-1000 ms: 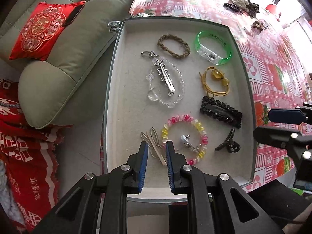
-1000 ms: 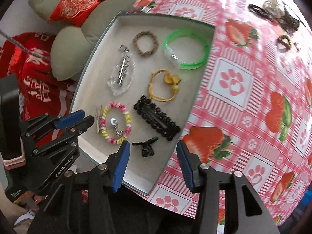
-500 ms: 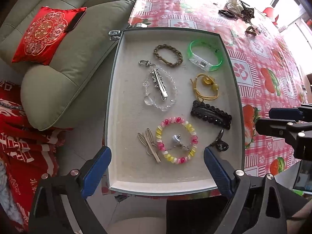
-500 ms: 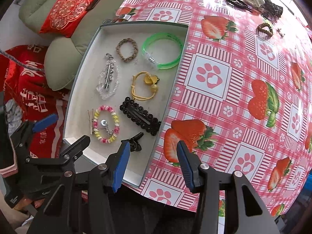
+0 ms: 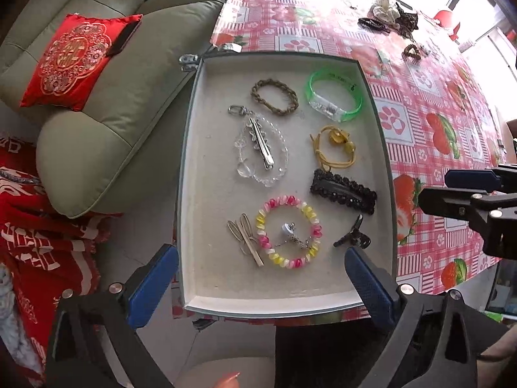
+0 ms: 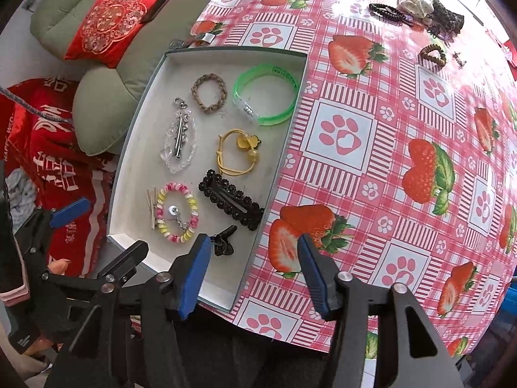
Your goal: Organize jewelry
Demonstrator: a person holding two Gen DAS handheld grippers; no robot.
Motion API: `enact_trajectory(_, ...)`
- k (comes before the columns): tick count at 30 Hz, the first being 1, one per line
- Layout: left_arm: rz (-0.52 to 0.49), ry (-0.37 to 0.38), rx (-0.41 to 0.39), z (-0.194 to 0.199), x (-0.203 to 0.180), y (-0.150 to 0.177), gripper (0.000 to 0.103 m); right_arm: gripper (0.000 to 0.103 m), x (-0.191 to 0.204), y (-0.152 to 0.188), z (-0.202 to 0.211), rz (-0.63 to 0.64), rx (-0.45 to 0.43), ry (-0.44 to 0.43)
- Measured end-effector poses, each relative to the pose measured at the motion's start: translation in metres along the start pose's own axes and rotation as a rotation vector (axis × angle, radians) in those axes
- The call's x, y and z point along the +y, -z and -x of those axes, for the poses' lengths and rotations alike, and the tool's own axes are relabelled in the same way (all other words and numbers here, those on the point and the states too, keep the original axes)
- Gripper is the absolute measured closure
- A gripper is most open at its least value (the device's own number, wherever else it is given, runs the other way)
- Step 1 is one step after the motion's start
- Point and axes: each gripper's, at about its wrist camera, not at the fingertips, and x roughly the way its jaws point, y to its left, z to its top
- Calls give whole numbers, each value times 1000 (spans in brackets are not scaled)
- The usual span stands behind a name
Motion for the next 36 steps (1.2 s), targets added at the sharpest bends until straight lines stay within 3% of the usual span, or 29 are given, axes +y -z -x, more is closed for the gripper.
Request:
enact_trajectory(6,21,-28,6,6,6,-8,0,23,3,-4,9,9,-14,26)
enact_trajectory(20,49,-57,-24,36,21,-21,0,18,19,-18,52,57,-111,90)
enact_trajectory(22,58,-54,-30,41,24,-22,0,0,23,-21,57,71,-125,100)
enact_trajectory(28,71,-69,-44,53,29,-25,0,0,33,-26,75,91,-182,112)
enact_trajectory(36,116,-54,-56,70,39,-26,0,0,32,-35,84,72,-163,132)
